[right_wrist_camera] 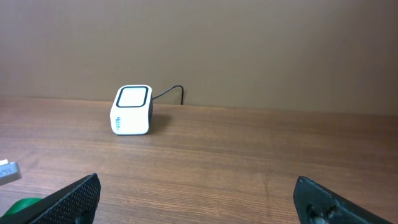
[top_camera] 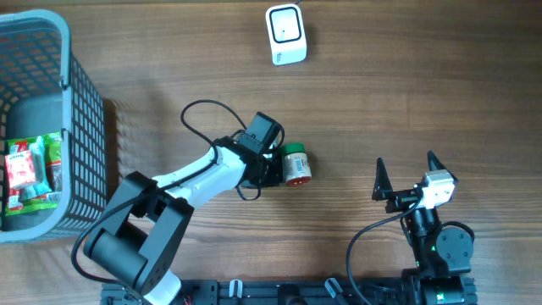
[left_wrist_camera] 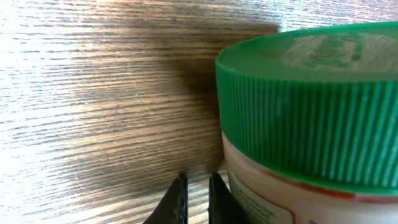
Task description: Scan the item barcode
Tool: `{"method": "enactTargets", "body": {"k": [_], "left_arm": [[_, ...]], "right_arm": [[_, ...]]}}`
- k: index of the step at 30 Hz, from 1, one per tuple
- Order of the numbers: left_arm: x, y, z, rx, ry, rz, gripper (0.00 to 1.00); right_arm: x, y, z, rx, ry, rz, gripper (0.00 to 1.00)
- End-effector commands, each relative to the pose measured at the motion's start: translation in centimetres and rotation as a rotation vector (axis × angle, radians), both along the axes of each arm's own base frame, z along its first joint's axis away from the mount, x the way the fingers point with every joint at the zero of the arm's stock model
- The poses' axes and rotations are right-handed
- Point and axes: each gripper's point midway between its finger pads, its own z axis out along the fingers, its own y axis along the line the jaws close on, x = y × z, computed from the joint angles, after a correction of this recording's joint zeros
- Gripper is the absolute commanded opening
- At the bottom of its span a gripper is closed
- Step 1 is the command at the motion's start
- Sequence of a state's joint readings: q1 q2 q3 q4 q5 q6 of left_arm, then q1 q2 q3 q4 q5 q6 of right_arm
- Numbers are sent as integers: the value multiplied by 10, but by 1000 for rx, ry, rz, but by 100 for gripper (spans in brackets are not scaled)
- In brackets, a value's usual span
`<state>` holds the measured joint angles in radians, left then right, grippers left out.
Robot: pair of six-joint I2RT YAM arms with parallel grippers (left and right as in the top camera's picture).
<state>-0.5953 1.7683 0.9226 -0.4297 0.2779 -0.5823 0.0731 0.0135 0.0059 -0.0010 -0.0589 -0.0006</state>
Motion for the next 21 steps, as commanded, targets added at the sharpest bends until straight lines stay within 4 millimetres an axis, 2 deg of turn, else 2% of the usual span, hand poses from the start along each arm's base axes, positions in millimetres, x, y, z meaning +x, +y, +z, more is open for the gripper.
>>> {"method": "enactTargets", "body": {"k": [1,4,6,9,14,17,18,21], "left_arm": [[12,18,1,73,-41,50,8],[33,34,22,136,-124,74,9],[44,37,37,148,-181,41,10],[66,51,74,201,-276,11,11],[97,89,140,320,-370,43,15],[116,116,190,358,-424,109,29],[125,132,213,379,-457,151,34],[145,170,267,425,-561,197,78]], "right_arm": [[0,-3,2,11,-7,-14,100],[0,-3,2,11,-7,-14,100],[0,-3,2,11,-7,-14,100],[0,-3,2,11,-7,-14,100],[0,-3,2,11,-7,-14,99],[0,-3,2,11,-7,-14,100],[0,-3,2,10,-7,-14,100],[0,-3,2,11,-7,-14,100]]}}
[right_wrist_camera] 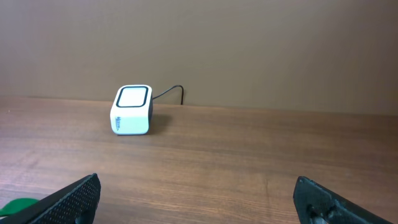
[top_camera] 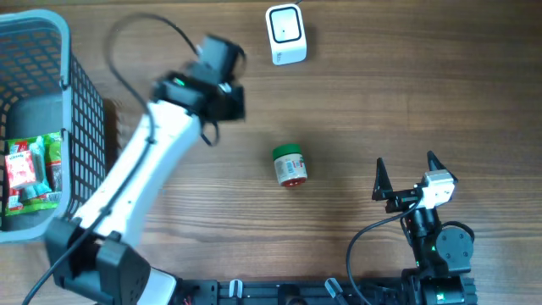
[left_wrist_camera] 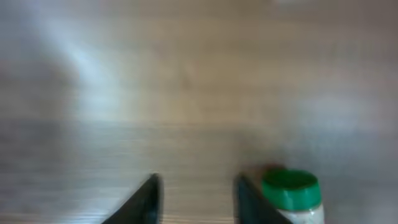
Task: Scan the item barcode
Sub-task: 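Reach the left gripper into the basket and grasp the red packages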
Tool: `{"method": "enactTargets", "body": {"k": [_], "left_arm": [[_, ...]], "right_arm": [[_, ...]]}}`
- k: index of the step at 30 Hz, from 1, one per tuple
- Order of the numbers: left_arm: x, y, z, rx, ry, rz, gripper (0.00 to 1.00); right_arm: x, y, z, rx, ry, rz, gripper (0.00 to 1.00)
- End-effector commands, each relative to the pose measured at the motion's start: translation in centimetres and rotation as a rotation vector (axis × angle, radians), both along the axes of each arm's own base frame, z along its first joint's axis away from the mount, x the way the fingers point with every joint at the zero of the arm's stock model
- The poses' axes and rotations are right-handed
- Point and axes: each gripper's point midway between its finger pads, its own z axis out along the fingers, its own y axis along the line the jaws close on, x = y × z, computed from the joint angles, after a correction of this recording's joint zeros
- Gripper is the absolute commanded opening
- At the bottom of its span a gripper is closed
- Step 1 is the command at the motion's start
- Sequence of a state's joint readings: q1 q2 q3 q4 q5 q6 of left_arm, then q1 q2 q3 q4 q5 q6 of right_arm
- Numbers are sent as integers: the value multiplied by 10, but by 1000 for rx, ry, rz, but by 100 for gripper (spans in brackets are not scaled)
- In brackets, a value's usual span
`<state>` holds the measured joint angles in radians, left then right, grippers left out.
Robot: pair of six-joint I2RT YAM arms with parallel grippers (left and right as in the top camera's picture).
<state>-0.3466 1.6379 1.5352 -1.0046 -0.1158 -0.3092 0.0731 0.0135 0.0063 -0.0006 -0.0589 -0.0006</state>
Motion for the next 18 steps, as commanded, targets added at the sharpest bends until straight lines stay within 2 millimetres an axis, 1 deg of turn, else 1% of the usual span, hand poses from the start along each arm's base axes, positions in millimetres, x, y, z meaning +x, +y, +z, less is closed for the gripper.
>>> {"method": "enactTargets", "body": {"k": [1,2,4,5,7,8,9,11,16,18], "left_arm": [[33,62,89,112,-220,55,92],[40,80,109,139,-271,65,100],[48,110,138,175,-344,94,100],[51,134,156,198,-386,132,100],[50,169,173,216,-425,209,100],[49,183,177,222,-434,241,100],[47,200,180,231,-441,282,100],[38,239,180,252,-431,370,100],[7,315,167,288,-360,552,100],[-8,341,161,313,-323,595,100]], "right_arm": [[0,-3,1,11,-6,-14,100],[0,-3,1,10,-6,-14,100],[0,-3,1,11,-6,-14,100],[0,-3,1,10,-6,-14,100],[0,-3,1,11,-6,-14,99],[0,-3,1,11,-6,-14,100],[0,-3,1,11,-6,-14,100],[0,-3,1,11,-6,-14,100],[0,-3,1,11,-6,-14,100],[0,-3,1,11,-6,-14,100]]}}
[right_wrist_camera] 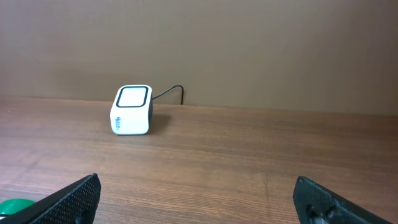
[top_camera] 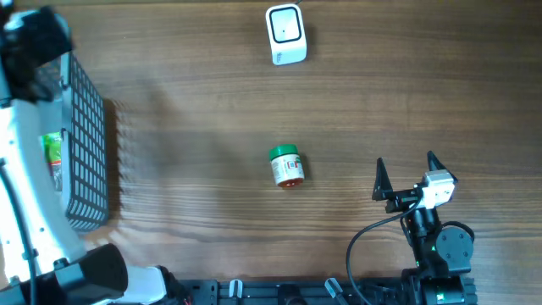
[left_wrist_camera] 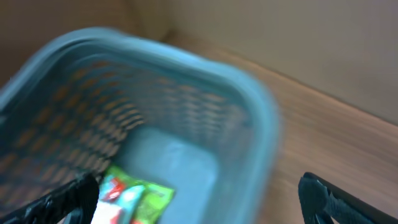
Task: Scan the item barcode
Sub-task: 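Reach the left gripper into the basket and grasp the red packages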
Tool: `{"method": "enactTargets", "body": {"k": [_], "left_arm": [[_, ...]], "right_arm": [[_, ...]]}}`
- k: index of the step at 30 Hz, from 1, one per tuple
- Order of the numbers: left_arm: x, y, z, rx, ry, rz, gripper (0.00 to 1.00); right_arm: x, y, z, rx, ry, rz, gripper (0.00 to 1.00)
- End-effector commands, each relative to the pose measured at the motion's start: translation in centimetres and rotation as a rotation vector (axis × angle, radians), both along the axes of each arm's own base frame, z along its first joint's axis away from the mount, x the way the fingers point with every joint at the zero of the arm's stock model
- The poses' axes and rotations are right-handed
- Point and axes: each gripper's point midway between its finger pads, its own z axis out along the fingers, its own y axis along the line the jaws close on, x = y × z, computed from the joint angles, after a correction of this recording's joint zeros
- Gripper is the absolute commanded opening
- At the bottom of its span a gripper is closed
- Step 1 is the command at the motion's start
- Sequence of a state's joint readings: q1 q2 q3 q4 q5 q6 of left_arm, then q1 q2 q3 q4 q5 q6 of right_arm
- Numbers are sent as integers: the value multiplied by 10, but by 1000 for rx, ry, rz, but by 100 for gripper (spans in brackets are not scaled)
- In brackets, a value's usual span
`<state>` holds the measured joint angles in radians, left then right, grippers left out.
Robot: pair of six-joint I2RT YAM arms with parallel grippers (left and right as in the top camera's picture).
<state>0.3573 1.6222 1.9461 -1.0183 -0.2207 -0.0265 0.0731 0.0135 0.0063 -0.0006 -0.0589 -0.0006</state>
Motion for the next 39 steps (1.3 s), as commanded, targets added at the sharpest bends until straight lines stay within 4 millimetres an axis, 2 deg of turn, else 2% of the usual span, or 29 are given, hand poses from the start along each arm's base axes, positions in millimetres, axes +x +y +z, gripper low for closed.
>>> {"method": "enactTargets", "body": {"k": [1,7,15,20,24,29,36,39], "left_arm": [[-26,47,-7,36,69,78,100],[-54,84,-49,1,236,124,100],[-83,112,-139,-150,427,195,100],[-94,117,-185,-249,500,172,100],[-105,127,-212,-279,551,174,100],[-110,127,-247,-368,600,126,100],[-113,126,-283,-427,667,121,100],[-114,128,-293,-441,678,123,100]], "right_arm": [[0,-3,1,11,-6,-14,100],[0,-3,1,11,-6,-14,100],[0,-3,1,11,-6,-14,100],[0,-3,1,10,-6,-14,100],[0,-3,1,10,-6,-14,100],[0,-3,1,11,-6,-14,100],[0,-3,1,11,-6,-14,100],[0,-3,1,11,-6,-14,100]]}}
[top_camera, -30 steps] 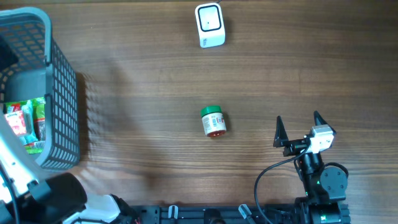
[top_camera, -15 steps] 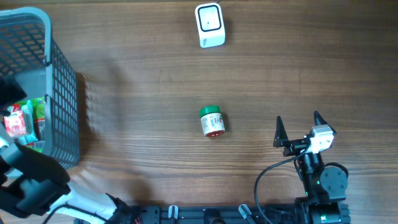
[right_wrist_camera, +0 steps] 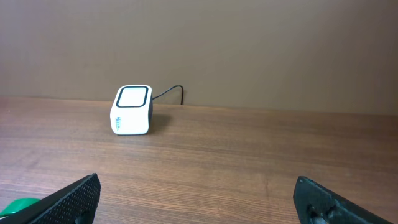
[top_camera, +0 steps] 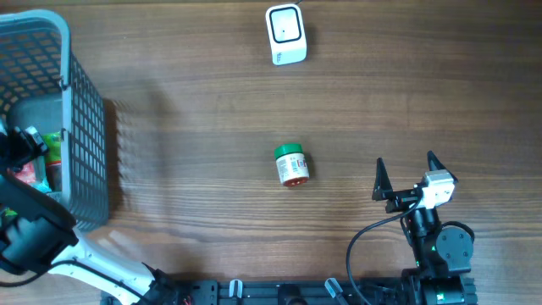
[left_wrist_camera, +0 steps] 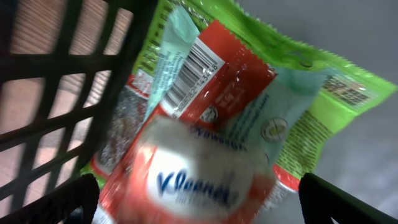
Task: Scan the item barcode
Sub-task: 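Reach the left gripper into the basket and grasp the red packages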
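Note:
A small jar with a green lid lies alone at the table's middle; its lid peeks into the right wrist view. The white scanner sits at the far edge, also the scanner ahead of the right wrist. My left gripper is down inside the grey basket, open wide around a blurred red-and-white Kleenex pack lying on a green packet with a barcode. My right gripper rests open, nothing between its fingers.
The basket's dark grid wall stands close on the left of the left gripper. The scanner's black cable runs back toward the wall. Brown wooden table lies between jar, scanner and right arm.
My left gripper was open above the basket's far rim; now it is low inside the basket, right over the packets. The jar and the right arm stay where they were.
My left gripper was nearly shut beside the jar at the table's middle. Then it was up and away to the far left, jaws partly apart, the jar left lying turned. It then hung open over the basket, and now sits among the packets.

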Tool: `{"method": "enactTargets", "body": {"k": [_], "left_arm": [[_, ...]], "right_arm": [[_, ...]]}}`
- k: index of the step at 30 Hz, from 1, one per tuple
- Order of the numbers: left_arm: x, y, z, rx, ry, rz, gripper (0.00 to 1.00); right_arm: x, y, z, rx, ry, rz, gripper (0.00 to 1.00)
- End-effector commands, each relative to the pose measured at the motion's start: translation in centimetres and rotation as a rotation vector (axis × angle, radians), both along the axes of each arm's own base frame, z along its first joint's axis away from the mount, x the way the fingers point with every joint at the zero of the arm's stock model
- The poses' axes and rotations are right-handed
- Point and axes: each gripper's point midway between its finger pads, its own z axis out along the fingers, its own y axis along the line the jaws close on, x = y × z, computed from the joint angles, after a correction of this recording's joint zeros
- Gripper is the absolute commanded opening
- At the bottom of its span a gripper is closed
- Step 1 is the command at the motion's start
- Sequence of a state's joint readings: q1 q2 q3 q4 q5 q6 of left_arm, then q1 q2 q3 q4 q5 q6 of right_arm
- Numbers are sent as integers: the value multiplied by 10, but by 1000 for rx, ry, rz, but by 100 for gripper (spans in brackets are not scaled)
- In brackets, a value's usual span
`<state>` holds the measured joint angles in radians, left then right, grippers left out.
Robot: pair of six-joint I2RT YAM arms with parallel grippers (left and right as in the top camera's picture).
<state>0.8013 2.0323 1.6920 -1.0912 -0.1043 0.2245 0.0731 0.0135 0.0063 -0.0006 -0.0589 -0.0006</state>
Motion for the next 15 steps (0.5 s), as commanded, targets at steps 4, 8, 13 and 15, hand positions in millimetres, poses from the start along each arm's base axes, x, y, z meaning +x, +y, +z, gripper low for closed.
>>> {"method": "enactTargets", "body": {"k": [4,8,13,15], "left_arm": [[-4,-3,-32,-67,41,-9,100],[-5,-4,-44,-80,54,-8,100],[1,2,-44,-56,32,-8,92],[2,3,-44,-52,28,-8,88]], "right_arm": [[0,-3,1,11,-6,-14,100],[0,-3,1,10,-6,-14,100],[0,-3,1,11,-6,-14,100],[0,-3,1,11,-6,-14,100]]}}
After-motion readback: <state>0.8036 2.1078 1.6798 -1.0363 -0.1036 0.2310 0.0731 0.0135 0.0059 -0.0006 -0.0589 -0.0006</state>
